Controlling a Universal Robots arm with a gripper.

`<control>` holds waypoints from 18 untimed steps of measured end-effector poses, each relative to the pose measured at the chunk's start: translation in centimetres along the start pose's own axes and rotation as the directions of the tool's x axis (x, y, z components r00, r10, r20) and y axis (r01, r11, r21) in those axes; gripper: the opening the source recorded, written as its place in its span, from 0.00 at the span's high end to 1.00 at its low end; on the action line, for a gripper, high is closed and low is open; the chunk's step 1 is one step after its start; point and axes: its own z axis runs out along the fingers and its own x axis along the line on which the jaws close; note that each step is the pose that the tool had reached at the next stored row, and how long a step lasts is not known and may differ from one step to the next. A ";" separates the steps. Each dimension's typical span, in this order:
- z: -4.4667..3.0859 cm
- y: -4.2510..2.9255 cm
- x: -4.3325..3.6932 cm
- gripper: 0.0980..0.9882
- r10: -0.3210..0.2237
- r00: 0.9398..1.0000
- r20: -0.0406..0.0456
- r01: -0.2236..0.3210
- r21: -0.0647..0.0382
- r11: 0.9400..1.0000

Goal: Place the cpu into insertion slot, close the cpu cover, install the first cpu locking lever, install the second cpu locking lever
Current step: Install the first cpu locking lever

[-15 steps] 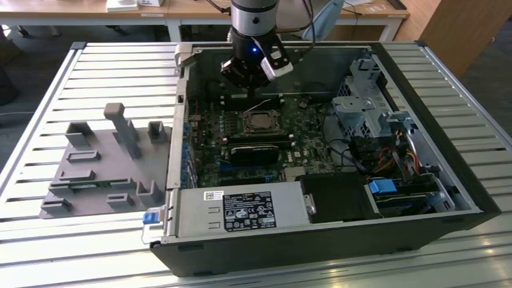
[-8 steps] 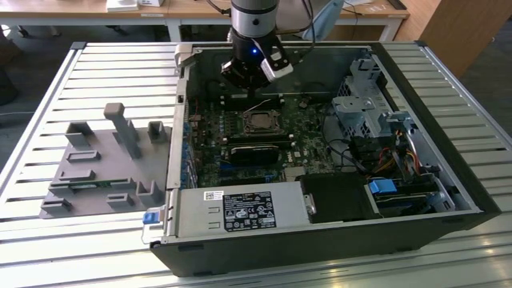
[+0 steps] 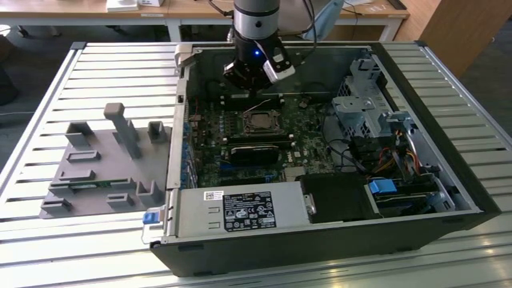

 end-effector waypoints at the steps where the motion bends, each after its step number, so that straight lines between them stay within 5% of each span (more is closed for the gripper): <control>1: 0.10 0.01 -0.02 0.99 0.000 1.000 0.000 0.000 0.000 1.000; 18: 1.17 0.41 -1.14 0.99 0.001 1.000 0.000 -0.001 -0.002 1.000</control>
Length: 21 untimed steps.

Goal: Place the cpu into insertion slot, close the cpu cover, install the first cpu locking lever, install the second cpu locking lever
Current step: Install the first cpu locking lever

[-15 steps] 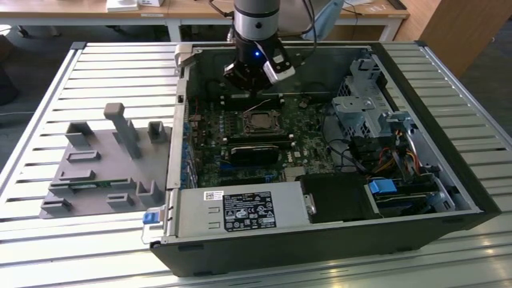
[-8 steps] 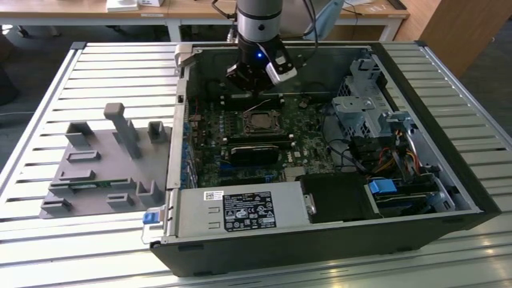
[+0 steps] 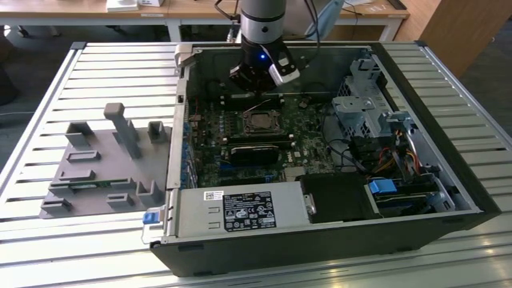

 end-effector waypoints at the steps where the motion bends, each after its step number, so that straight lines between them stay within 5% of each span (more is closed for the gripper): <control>1: 0.03 0.00 -0.11 0.99 0.000 1.000 0.000 0.000 0.000 1.000; 21: 0.47 0.08 -1.22 0.99 0.000 1.000 0.000 0.000 -0.003 1.000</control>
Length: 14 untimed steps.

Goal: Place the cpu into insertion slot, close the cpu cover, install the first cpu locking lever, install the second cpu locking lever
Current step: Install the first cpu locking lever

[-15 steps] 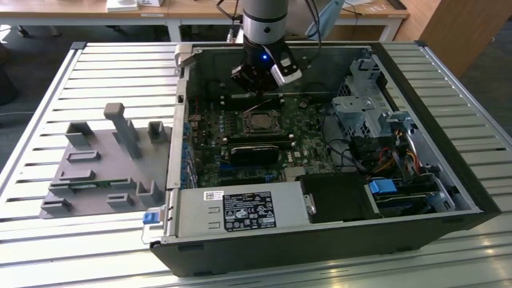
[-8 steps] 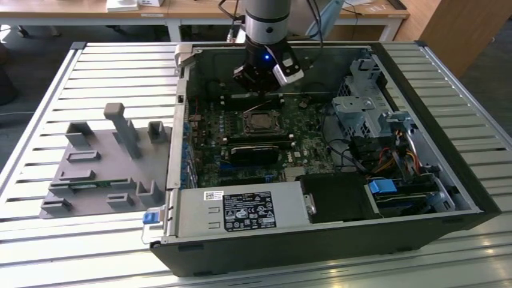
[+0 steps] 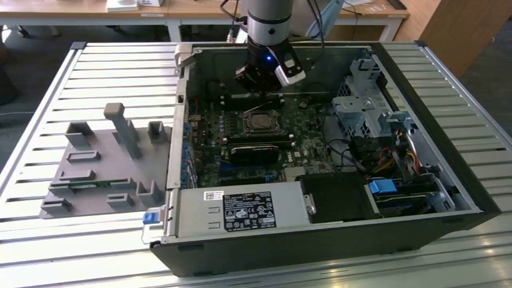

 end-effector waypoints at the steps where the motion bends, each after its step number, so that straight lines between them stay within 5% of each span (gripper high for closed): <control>1: 0.02 0.00 -0.03 0.99 0.000 1.000 0.000 0.000 0.000 1.000; 14: 1.10 -0.04 -0.84 0.99 0.000 1.000 0.000 0.000 -0.001 1.000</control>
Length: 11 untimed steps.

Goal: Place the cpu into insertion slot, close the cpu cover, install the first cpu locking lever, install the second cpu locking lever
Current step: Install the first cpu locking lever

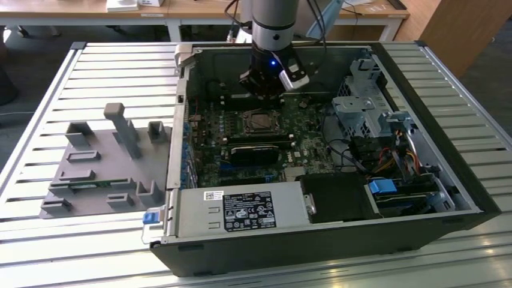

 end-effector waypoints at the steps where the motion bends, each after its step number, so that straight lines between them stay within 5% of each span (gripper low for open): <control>1: 0.10 -0.01 0.00 0.99 0.000 1.000 0.000 0.000 0.000 1.000; 11: 0.75 -0.06 -0.05 0.99 0.000 1.000 0.000 0.000 0.000 1.000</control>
